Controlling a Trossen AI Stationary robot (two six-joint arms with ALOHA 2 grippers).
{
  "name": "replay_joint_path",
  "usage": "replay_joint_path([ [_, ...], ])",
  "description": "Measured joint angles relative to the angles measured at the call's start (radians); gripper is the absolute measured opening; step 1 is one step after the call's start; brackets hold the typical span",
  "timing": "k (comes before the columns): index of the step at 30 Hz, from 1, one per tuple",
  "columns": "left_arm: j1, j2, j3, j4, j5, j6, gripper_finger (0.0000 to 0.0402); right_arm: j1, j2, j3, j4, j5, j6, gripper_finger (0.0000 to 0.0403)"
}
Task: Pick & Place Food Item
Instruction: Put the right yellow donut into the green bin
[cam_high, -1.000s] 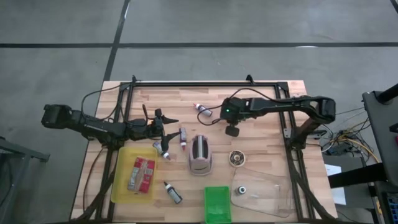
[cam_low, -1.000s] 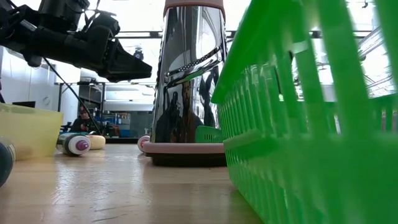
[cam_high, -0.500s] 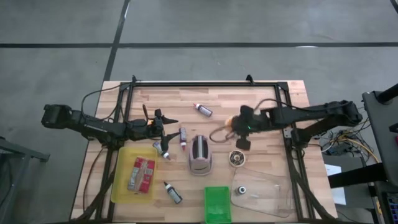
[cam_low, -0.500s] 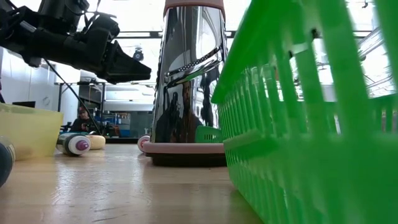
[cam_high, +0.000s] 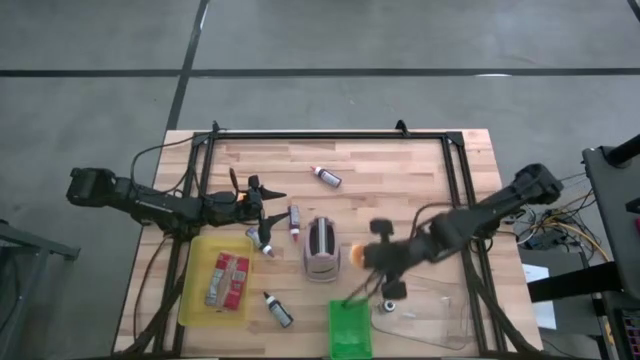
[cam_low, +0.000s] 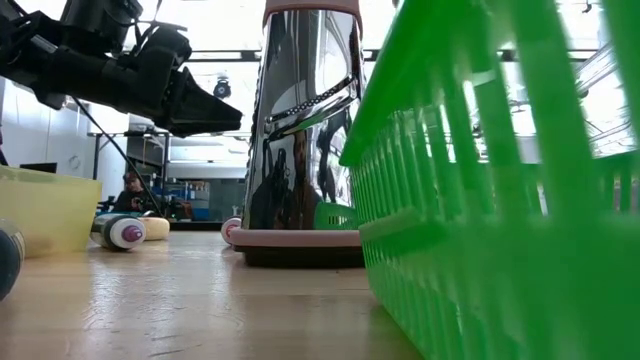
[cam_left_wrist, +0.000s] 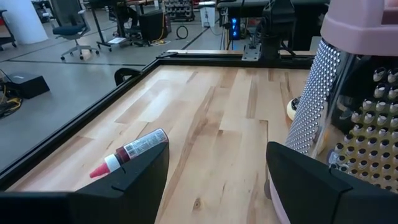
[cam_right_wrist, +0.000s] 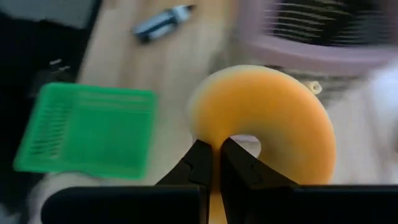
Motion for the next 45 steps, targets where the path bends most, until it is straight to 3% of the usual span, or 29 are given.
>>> replay_joint_path([
  [7, 0.000, 0.000, 0.000, 0.000, 0.000, -0.007, 0.0272, 0.087, 0.191, 0.203, -0.057, -0.123, 0.036, 0.0009],
  [13, 0.000, 0.000, 0.000, -0.001, 0.001, -0.017, 0.0272, 0.115, 0.308, 0.285, -0.056, -0.197, 0.048, 0.0010],
  [27, 0.000, 0.000, -0.001, 0.000, 0.001, -0.025, 0.0272, 0.140, 0.427, 0.309, 0.027, -0.316, 0.084, 0.0011],
  [45, 0.000, 0.000, -0.001, -0.001, 0.003, -0.025, 0.0272, 0.137, 0.506, 0.318, 0.070, -0.317, 0.105, 0.0022],
])
